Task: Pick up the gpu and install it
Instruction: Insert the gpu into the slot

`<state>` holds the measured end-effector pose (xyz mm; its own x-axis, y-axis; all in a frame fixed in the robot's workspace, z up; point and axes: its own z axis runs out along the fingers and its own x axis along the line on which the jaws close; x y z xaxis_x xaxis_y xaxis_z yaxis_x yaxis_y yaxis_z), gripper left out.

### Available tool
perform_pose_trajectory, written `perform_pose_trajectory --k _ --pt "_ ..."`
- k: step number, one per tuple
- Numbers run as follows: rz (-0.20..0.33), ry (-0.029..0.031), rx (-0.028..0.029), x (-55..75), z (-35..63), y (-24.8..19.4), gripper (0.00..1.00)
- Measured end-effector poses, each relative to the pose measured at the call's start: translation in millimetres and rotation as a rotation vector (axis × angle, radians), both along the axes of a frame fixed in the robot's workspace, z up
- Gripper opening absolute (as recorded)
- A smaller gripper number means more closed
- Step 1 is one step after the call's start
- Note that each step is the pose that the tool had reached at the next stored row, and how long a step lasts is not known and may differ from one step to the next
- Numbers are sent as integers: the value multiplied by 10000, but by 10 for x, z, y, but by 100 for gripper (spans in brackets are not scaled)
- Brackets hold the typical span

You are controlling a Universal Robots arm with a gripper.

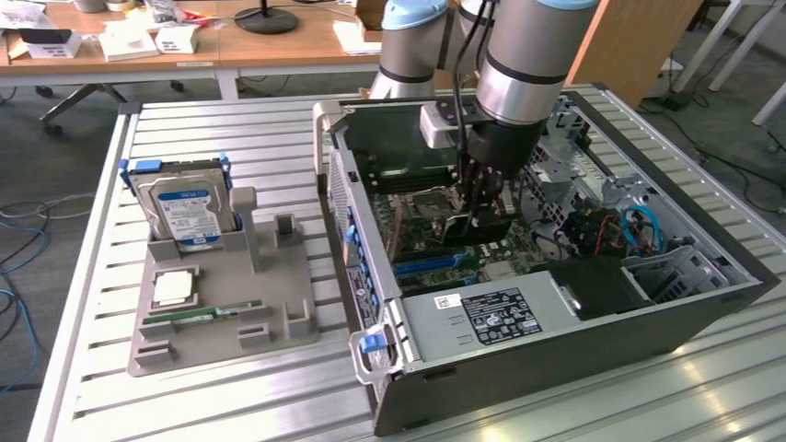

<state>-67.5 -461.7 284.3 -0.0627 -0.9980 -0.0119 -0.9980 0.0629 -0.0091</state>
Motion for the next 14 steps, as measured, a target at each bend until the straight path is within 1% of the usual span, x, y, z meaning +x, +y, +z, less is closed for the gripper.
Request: perform_pose_trajectory --k 3,6,9,14 --pt "-3 -5 -1 -5 0 0 26" --pt "-1 -68 -1 -38 0 -1 26" --pt "-2 -107 0 -63 0 0 26" --pt "0 -111 0 -66 0 0 26"
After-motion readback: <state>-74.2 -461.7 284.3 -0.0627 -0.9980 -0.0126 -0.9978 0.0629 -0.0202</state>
